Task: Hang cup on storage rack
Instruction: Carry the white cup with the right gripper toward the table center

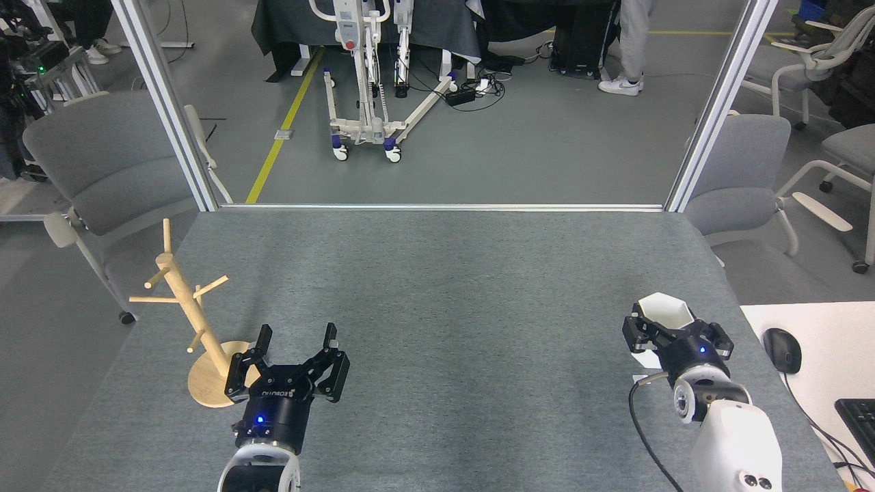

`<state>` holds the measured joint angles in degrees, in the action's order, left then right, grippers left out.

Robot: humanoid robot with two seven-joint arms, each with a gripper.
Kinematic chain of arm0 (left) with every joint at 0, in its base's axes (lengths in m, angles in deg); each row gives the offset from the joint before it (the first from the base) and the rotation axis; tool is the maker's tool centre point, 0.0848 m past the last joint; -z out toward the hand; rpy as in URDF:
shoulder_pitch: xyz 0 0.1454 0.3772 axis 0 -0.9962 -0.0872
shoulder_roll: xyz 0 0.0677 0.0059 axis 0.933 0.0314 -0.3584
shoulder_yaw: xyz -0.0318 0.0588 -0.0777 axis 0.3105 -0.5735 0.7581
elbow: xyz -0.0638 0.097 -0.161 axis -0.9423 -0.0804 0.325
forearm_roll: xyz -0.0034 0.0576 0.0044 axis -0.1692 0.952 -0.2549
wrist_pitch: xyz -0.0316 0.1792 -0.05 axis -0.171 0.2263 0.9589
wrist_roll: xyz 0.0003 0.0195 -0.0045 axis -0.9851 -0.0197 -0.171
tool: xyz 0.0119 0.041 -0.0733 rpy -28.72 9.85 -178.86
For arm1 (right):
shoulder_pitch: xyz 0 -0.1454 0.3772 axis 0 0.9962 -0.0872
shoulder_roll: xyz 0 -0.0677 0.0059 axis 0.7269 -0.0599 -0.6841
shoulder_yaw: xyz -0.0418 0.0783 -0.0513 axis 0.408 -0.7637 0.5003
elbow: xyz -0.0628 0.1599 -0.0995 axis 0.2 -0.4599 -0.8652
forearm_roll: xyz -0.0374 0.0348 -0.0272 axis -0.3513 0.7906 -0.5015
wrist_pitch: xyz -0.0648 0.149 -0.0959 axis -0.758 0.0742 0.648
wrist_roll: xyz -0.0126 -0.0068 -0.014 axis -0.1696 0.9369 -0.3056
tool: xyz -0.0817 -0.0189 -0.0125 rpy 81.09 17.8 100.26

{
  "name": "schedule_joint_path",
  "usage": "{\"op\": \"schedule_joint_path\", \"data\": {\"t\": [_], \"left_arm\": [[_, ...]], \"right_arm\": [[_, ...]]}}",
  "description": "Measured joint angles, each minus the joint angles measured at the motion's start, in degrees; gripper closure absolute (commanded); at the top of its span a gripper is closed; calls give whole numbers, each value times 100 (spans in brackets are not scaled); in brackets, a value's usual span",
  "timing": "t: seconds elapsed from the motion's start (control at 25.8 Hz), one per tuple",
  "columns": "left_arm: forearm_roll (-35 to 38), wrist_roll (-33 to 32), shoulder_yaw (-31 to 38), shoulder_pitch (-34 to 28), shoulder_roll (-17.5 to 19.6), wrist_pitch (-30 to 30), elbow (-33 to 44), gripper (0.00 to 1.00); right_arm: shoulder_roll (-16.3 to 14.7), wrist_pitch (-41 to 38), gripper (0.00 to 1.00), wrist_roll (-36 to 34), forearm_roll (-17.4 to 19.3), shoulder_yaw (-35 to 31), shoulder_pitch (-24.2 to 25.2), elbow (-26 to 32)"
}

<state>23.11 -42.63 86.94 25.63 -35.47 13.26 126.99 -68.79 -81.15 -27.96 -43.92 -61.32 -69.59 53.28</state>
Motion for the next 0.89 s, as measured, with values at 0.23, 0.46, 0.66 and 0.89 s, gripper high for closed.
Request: {"op": "schedule_joint_path", "data": {"t": [0.23, 0.46, 0.66, 0.89], "left_arm": [[35, -19, -14, 23, 75, 77, -78, 1], [49, -7, -224, -54, 102, 171, -58, 1], [267, 18, -869, -322, 217, 349, 15, 1], [1072, 97, -1818, -419, 530, 393, 402, 1]], "right_arm": [[114, 24, 93, 1565, 66, -300, 107, 1944], [482, 534, 96, 2859, 203, -127, 159, 3621], [714, 1359, 99, 3310, 203, 625, 90, 4200], [864, 2525, 99, 3651, 59, 1710, -219, 4358]]}}
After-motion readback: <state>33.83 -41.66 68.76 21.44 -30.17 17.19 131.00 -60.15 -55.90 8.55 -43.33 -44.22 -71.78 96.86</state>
